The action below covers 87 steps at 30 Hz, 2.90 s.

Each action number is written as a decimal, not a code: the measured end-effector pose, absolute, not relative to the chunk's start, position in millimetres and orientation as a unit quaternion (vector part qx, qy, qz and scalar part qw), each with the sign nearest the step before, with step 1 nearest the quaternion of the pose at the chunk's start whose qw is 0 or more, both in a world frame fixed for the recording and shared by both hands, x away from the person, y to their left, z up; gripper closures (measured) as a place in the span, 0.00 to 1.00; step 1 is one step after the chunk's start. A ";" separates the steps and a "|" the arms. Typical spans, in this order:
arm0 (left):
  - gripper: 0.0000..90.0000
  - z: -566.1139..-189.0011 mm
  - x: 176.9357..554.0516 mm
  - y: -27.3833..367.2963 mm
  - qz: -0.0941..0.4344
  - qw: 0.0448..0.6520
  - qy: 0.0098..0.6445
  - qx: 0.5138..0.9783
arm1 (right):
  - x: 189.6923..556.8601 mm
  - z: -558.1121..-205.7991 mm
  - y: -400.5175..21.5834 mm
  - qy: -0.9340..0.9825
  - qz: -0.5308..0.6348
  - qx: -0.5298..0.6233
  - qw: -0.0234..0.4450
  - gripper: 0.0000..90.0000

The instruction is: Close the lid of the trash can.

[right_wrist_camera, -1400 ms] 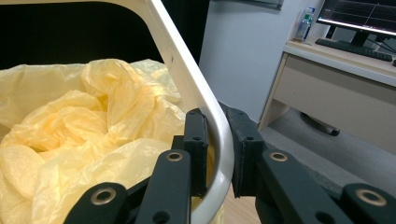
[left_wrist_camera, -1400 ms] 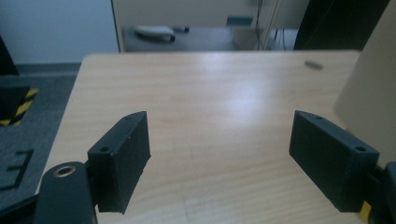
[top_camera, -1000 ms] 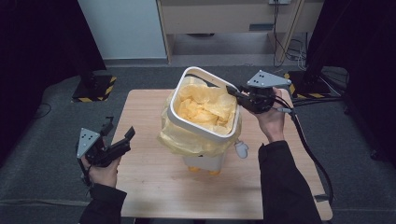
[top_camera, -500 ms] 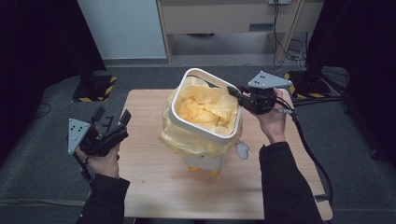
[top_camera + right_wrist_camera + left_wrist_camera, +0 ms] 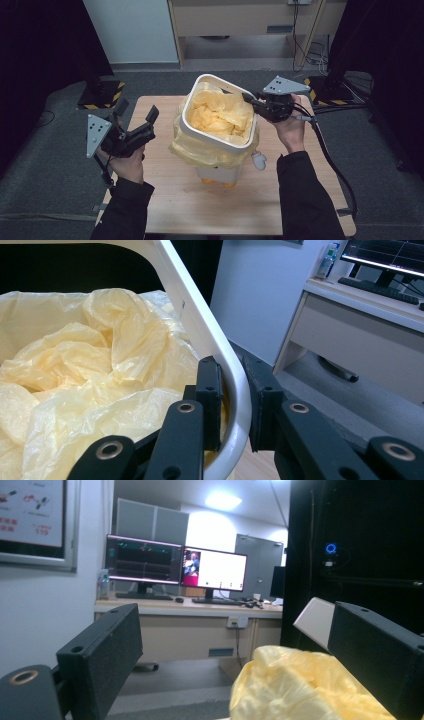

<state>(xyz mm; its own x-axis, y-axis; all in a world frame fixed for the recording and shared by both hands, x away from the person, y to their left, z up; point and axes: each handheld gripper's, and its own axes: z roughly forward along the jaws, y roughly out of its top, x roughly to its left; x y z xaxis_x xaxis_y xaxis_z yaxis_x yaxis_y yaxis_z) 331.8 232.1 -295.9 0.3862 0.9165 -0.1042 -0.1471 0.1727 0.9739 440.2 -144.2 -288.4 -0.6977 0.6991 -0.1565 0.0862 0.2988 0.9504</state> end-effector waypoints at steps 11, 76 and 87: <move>0.06 -284.4 330.7 199.9 0.382 0.673 0.356 0.524 | 439.8 -287.6 -142.7 0.756 0.526 0.258 0.293 0.88; 0.08 -292.4 342.9 179.8 0.405 0.602 0.329 0.604 | 438.3 -294.4 -143.0 0.693 0.600 0.283 0.284 0.80; 0.10 -311.7 348.3 181.9 0.397 0.592 0.347 0.610 | 436.1 -292.1 -139.9 0.667 0.620 0.290 0.293 0.70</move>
<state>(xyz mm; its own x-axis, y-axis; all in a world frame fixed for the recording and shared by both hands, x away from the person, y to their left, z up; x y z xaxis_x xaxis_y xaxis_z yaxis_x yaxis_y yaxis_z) 348.3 181.9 -311.7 0.4438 0.8932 0.0725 -0.0457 -0.0583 0.9973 436.1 -139.9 -292.1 -0.6600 0.7506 -0.0319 0.0230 0.0626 0.9978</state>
